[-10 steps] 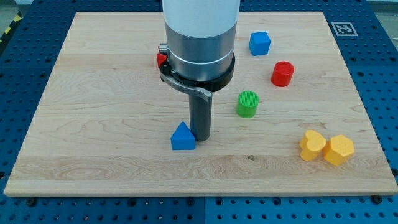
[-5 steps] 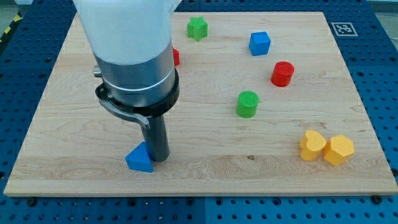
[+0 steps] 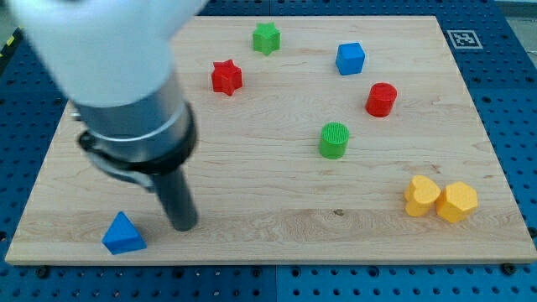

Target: Slide the blue triangle to the bottom left side of the board

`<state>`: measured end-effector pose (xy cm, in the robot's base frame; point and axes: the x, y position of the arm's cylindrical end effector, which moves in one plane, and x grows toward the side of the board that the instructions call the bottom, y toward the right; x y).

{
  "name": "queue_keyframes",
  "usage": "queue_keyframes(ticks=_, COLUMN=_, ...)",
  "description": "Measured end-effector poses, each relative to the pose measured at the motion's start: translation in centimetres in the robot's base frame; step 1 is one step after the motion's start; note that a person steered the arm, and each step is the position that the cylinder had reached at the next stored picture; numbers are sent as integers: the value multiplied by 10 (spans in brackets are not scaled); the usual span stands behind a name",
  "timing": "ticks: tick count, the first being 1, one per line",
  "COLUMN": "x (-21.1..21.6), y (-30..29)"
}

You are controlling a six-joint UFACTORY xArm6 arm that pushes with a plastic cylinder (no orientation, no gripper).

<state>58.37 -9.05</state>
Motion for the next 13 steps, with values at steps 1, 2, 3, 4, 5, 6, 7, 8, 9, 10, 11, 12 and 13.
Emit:
queue_keyframes(ticks=1, x=27, y=-3)
queue_keyframes(ticks=2, x=35, y=-7)
queue_keyframes(ticks=3, x=35, y=-22)
queue_keyframes(ticks=4, x=35, y=-31)
queue_keyframes(ticks=5, x=35, y=-35)
queue_keyframes(ticks=6, x=35, y=-41)
queue_keyframes(ticks=7, x=34, y=-79)
queue_keyframes(ticks=8, x=34, y=-107)
queue_keyframes(ticks=9, x=35, y=-109)
queue_keyframes(ticks=10, x=34, y=-77)
queue_keyframes(ticks=11, x=9, y=-34)
queue_keyframes(ticks=12, x=-48, y=-20)
queue_keyframes(ticks=13, x=-105, y=-9)
